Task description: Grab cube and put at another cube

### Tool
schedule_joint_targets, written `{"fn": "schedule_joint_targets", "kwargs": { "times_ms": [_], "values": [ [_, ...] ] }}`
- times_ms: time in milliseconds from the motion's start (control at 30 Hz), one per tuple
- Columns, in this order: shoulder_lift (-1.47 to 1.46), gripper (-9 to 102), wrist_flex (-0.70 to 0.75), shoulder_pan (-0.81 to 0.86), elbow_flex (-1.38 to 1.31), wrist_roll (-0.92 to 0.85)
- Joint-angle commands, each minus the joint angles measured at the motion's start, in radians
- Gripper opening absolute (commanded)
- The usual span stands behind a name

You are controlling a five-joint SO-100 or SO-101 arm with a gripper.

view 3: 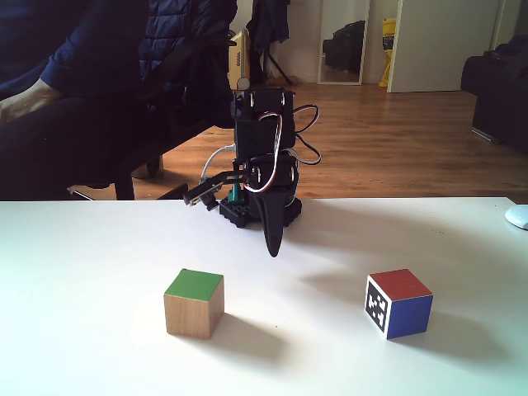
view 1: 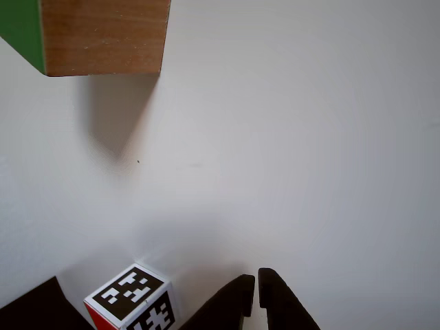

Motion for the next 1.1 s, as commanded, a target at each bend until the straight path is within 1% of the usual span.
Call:
{"fn": "schedule_joint_targets", "kwargs": {
  "times_ms": [0,833,1067],
  "values": [
    [0.008,0,0.006,-0.015,-0.037,-0.018],
    [0.008,0,0.006,-0.017,-0.037,-0.02],
    [0.008,0,0.006,0.015,-0.037,0.006]
  ]
}}
